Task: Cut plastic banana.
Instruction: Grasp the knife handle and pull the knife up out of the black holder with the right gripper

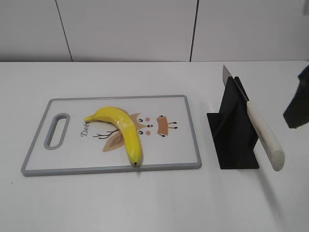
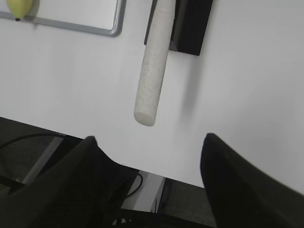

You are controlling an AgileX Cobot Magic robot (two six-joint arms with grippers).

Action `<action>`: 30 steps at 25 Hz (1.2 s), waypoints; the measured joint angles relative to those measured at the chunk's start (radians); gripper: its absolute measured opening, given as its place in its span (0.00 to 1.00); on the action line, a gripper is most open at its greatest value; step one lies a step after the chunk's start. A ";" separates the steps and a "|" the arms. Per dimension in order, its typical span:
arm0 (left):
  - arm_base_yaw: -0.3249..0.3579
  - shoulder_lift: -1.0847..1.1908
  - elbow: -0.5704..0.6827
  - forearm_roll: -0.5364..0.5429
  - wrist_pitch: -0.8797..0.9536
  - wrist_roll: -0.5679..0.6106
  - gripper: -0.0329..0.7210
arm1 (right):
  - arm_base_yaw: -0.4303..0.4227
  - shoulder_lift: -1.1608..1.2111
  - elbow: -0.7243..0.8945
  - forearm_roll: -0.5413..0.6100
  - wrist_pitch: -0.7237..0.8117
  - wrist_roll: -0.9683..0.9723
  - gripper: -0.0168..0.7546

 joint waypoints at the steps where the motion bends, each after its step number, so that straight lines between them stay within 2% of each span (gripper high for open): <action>1: 0.000 0.000 0.000 0.000 0.000 0.000 0.79 | 0.005 0.043 -0.016 0.000 0.007 0.013 0.69; 6: 0.000 0.000 0.000 0.001 0.000 0.000 0.79 | 0.071 0.210 -0.064 -0.020 0.003 0.079 0.69; 12: 0.000 0.000 0.000 0.005 0.000 0.000 0.79 | 0.100 0.344 -0.072 -0.142 -0.032 0.201 0.69; 24: 0.000 0.000 0.000 0.007 0.000 0.000 0.79 | 0.100 0.483 -0.078 -0.110 -0.070 0.223 0.67; 28: 0.000 0.000 0.000 0.007 0.000 0.000 0.79 | 0.100 0.487 -0.078 -0.110 -0.065 0.234 0.54; 30: 0.000 0.000 0.000 0.007 0.000 0.000 0.79 | 0.100 0.488 -0.078 -0.110 -0.061 0.234 0.41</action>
